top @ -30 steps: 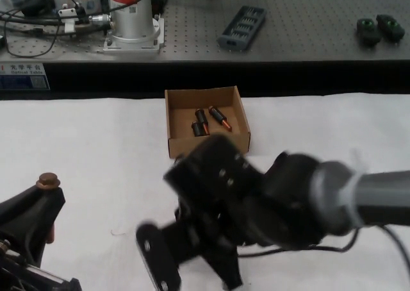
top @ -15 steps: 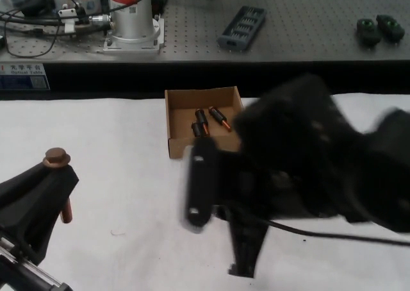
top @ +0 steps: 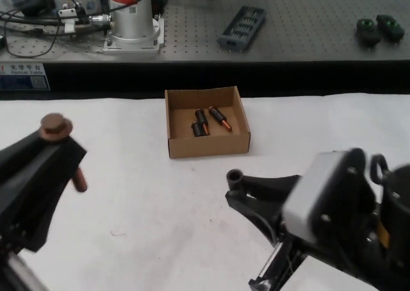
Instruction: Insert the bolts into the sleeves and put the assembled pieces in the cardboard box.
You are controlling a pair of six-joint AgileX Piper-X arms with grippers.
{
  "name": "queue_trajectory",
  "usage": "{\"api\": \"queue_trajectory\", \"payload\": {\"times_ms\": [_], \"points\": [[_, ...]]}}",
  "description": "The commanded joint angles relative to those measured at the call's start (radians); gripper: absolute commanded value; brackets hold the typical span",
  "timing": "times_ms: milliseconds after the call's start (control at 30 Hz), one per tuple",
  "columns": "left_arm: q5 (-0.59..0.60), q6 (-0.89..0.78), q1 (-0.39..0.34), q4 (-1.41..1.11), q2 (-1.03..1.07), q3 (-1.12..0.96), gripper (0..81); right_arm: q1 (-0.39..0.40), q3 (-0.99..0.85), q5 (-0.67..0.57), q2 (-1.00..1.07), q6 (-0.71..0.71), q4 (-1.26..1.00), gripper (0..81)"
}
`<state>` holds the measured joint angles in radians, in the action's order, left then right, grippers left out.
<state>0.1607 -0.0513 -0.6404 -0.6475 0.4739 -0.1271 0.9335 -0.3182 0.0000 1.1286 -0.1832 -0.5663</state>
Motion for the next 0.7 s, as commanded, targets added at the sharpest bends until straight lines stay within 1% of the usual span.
{"api": "queue_trajectory", "payload": {"times_ms": [0, 33, 100, 167, 200, 400, 567, 667], "points": [[0.009, -0.011, 0.000, -0.082, 0.099, -0.033, 0.6, -0.006, 0.017, 0.023, -0.009, 0.026, -0.124, 5.5], [0.018, -0.017, 0.000, -0.093, 0.142, -0.049, 0.6, -0.006, 0.023, 0.025, -0.009, 0.026, -0.151, 5.5], [0.078, -0.017, 0.000, -0.117, 0.225, -0.085, 0.6, -0.013, 0.024, 0.025, -0.009, 0.030, -0.160, 5.5], [0.121, -0.020, 0.000, -0.153, 0.319, -0.116, 0.6, -0.033, 0.024, 0.025, -0.009, 0.067, -0.152, 5.5], [0.123, -0.025, 0.000, -0.168, 0.355, -0.132, 0.6, -0.046, 0.024, 0.016, -0.009, 0.080, -0.141, 5.5], [0.212, -0.051, 0.000, -0.269, 0.596, -0.195, 0.6, -0.161, 0.024, -0.157, 0.005, 0.083, -0.123, 5.5], [0.212, -0.095, 0.000, -0.438, 0.780, -0.221, 0.6, -0.230, 0.024, -0.263, 0.045, 0.083, -0.145, 5.5], [0.212, -0.138, 0.000, -0.537, 0.870, -0.237, 0.6, -0.255, 0.024, -0.306, 0.095, 0.086, -0.174, 5.5]]}}
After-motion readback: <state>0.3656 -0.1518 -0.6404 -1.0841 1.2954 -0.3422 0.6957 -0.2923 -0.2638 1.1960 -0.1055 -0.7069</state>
